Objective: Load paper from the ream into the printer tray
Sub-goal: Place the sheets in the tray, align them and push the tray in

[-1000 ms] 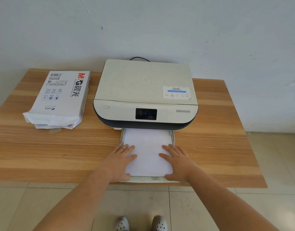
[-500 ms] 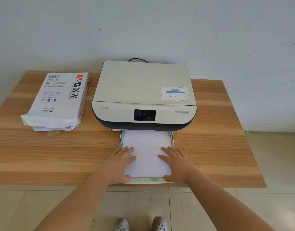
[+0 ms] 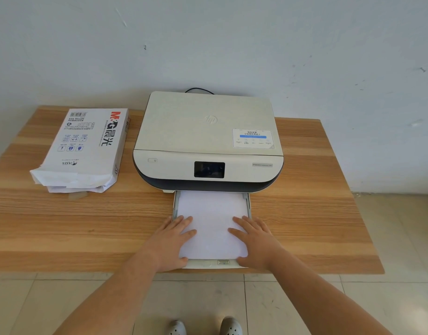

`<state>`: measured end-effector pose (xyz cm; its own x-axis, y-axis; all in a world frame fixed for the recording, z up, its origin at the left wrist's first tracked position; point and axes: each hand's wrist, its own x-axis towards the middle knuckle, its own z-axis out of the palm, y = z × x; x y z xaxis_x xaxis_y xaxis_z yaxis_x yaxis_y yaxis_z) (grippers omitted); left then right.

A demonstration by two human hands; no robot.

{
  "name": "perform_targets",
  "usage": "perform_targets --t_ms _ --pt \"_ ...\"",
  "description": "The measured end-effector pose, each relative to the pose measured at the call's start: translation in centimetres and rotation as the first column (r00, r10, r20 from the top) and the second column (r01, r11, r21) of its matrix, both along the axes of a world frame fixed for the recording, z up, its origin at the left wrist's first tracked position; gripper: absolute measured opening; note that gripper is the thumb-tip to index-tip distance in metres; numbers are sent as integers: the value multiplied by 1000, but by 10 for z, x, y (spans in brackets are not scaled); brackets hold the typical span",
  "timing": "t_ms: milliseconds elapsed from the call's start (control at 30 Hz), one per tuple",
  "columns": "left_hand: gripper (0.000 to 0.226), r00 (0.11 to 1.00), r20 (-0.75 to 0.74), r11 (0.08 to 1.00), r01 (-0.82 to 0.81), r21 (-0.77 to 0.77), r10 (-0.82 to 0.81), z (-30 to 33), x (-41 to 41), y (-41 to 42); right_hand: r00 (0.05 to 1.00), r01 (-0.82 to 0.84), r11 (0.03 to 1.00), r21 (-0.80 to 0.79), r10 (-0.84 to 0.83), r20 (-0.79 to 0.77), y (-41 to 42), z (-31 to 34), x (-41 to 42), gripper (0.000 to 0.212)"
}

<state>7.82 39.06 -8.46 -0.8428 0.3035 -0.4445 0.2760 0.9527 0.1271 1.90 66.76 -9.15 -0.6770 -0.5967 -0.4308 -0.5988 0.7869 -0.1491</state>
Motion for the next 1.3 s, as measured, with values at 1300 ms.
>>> perform_targets --t_ms 1300 --pt "74 1000 -2 999 25 -23 -25 -3 -2 -8 1000 14 1000 -4 -14 -15 -1 -1 1 82"
